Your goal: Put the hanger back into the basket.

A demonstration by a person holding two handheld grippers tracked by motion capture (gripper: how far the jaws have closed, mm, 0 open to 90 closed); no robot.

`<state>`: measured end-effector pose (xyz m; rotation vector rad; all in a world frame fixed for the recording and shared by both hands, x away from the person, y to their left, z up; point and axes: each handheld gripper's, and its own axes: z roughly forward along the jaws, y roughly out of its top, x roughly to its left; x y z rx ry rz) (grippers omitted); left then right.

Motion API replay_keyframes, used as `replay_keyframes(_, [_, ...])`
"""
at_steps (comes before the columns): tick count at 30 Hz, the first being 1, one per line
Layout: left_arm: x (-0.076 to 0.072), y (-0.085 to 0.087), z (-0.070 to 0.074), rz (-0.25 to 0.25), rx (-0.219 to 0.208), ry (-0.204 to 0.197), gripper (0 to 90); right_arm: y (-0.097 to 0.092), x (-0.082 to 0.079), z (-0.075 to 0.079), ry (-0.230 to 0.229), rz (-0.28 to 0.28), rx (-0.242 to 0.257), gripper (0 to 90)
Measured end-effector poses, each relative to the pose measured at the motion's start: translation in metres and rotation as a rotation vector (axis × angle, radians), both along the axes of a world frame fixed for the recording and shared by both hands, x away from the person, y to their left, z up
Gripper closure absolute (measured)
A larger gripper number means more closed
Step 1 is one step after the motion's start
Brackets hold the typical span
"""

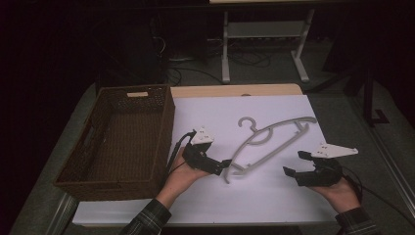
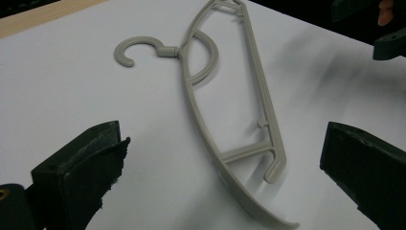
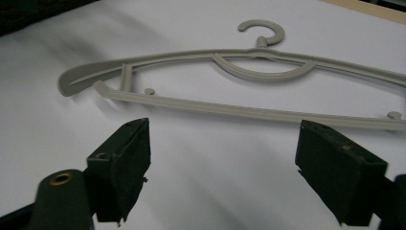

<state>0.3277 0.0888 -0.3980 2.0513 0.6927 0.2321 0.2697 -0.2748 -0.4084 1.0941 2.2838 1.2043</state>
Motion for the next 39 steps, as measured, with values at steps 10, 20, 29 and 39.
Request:
replay_keyframes(10, [0.007, -0.006, -0.002, -0.001, -0.003, 0.007, 0.9, 0.004, 0.021, -0.001, 0.028, -0.037, -0.033, 51.2])
replay_keyframes(20, [0.005, -0.005, -0.002, 0.0, -0.002, 0.005, 0.9, 0.013, 0.052, -0.01, 0.061, -0.049, -0.086, 89.3])
replay_keyframes(29, [0.005, -0.007, -0.004, -0.011, 0.009, 0.009, 0.9, 0.02, 0.077, -0.021, 0.084, -0.058, -0.097, 89.5])
replay_keyframes(39, [0.004, -0.006, -0.004, -0.012, 0.015, 0.012, 0.9, 0.025, 0.09, -0.035, 0.126, -0.055, -0.145, 89.6])
